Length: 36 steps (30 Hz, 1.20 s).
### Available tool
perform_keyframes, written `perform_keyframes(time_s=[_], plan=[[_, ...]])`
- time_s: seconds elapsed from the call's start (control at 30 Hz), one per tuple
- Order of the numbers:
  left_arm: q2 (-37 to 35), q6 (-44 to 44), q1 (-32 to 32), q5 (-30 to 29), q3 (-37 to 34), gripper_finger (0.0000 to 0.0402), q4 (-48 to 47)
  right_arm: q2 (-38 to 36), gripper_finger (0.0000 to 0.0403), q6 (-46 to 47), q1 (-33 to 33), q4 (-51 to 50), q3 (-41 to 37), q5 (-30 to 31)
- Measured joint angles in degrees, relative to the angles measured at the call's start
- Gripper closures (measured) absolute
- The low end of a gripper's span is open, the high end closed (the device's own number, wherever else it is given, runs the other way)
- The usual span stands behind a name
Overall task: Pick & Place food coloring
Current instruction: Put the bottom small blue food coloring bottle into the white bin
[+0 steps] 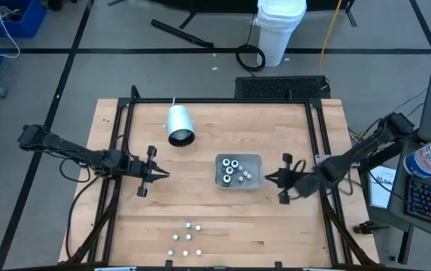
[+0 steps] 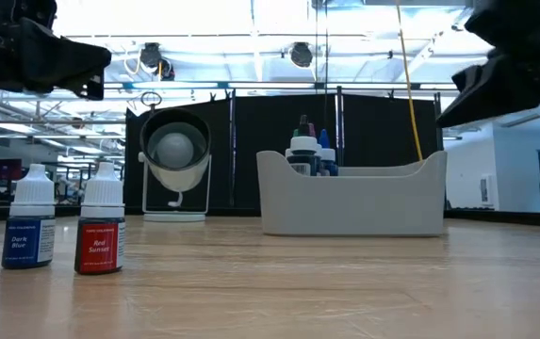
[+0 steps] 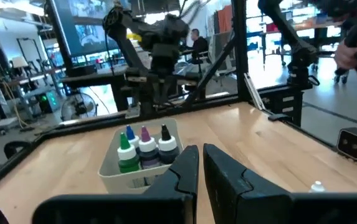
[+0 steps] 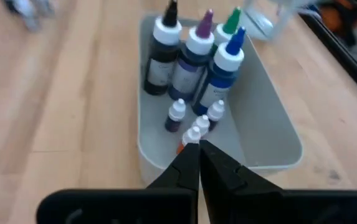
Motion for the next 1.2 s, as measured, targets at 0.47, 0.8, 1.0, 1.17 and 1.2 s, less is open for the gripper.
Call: perform_keyframes(time_s=[0.47,0.8,1.0,1.17,1.2], plan=[[0.00,-18.39,0.15,-24.46,2.49,0.0369,-17.05,-28.34,0.0402,-16.52,-3.99,32.17,-23.76,-7.75],[11.20,-27.52,-6.63,-16.76,32.34,0.0395,-67.05,-26.76,0.0402,-19.19,-3.99,39.28,-26.50,-7.53],[24.80,-28.17,-13.36,-8.40,46.77,0.0398,-78.46,-26.77,0.0402,-21.26,-3.99,40.66,-26.57,-7.79],[35.46,-29.36,-18.83,-6.99,53.75,0.0387,-79.66,-26.66,0.0402,-21.97,-3.99,39.82,-26.62,-7.81],[37.63,-30.36,-19.95,-6.99,54.75,0.0382,-79.62,-26.55,0.0401,-21.99,-3.99,39.82,-26.62,-7.81]])
